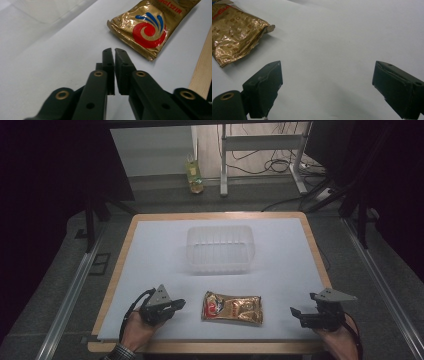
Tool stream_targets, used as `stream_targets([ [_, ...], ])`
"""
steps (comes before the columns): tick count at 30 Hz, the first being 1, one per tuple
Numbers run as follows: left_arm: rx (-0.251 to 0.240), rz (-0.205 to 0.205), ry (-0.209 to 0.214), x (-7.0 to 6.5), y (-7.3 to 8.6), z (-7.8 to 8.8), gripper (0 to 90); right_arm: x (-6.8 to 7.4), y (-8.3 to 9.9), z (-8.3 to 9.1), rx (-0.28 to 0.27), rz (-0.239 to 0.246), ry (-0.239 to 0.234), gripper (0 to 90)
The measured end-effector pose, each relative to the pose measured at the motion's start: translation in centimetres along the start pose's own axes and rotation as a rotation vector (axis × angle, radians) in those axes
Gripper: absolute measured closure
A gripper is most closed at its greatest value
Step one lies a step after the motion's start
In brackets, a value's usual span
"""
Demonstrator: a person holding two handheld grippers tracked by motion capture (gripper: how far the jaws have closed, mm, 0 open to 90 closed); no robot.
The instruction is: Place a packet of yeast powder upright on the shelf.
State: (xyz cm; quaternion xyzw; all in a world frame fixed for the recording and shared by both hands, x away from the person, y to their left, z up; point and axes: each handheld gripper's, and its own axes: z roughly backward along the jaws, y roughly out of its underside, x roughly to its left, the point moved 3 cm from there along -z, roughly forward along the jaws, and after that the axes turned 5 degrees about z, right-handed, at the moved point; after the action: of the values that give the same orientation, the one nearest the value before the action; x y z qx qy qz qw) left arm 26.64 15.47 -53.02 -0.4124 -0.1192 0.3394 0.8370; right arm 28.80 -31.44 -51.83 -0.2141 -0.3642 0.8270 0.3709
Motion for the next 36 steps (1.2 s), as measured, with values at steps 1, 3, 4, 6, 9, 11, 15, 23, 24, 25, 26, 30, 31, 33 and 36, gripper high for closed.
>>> stream_targets([
  [1,0.0,0.0,0.0,0.0,0.0,0.0,89.3,0.0,0.0,0.0,0.0,0.0,0.0,9.7],
  [3,-0.001,-0.003,0.003,-0.1,-0.2,-0.1,89.3,0.0,0.0,0.0,0.0,-0.001,0.001,9.7],
  [4,0.001,-0.011,0.005,-0.1,-0.3,-0.3,89.4,0.0,0.0,0.0,0.001,-0.003,-0.002,9.7],
  [6,0.001,-0.015,0.007,-0.2,-0.5,-0.4,89.4,0.0,0.0,0.0,0.001,-0.004,-0.002,9.7],
  [9,0.003,-0.027,0.017,-0.4,-0.7,-0.7,89.5,0.0,0.0,-0.1,0.003,-0.007,-0.003,9.6],
  [11,0.002,-0.036,0.023,-0.6,-0.9,-0.9,89.5,0.0,0.1,-0.1,0.006,-0.009,-0.003,9.6],
  [15,-0.005,-0.049,0.036,-0.7,-1.3,-1.2,89.5,0.0,0.1,-0.1,0.011,-0.012,-0.002,9.6],
  [23,-0.015,-0.066,0.066,-1.0,-2.2,-2.5,89.5,0.2,0.0,-0.3,0.02,-0.006,0.0,9.6],
  [24,-0.017,-0.067,0.068,-1.1,-2.3,-2.6,89.5,0.2,0.0,-0.4,0.024,-0.004,-0.001,9.6],
  [25,-0.018,-0.076,0.068,-1.3,-2.4,-2.8,89.5,0.3,0.0,-0.4,0.026,-0.005,-0.001,9.6],
  [26,-0.018,-0.076,0.068,-1.3,-2.4,-2.8,89.5,0.3,0.0,-0.4,0.026,-0.005,-0.001,9.6],
  [30,-0.02,-0.088,0.074,-1.6,-2.6,-3.5,89.5,0.4,0.0,-0.6,0.032,0.0,-0.001,9.6],
  [31,-0.019,-0.092,0.077,-1.7,-2.7,-3.7,89.5,0.4,0.0,-0.6,0.032,0.0,-0.001,9.6],
  [33,-0.018,-0.096,0.082,-1.9,-2.8,-4.0,89.5,0.5,-0.1,-0.6,0.03,0.0,-0.004,9.6],
  [36,-0.013,-0.103,0.091,-2.1,-2.9,-4.4,89.5,0.7,-0.2,-0.7,0.033,0.006,-0.01,9.6],
])
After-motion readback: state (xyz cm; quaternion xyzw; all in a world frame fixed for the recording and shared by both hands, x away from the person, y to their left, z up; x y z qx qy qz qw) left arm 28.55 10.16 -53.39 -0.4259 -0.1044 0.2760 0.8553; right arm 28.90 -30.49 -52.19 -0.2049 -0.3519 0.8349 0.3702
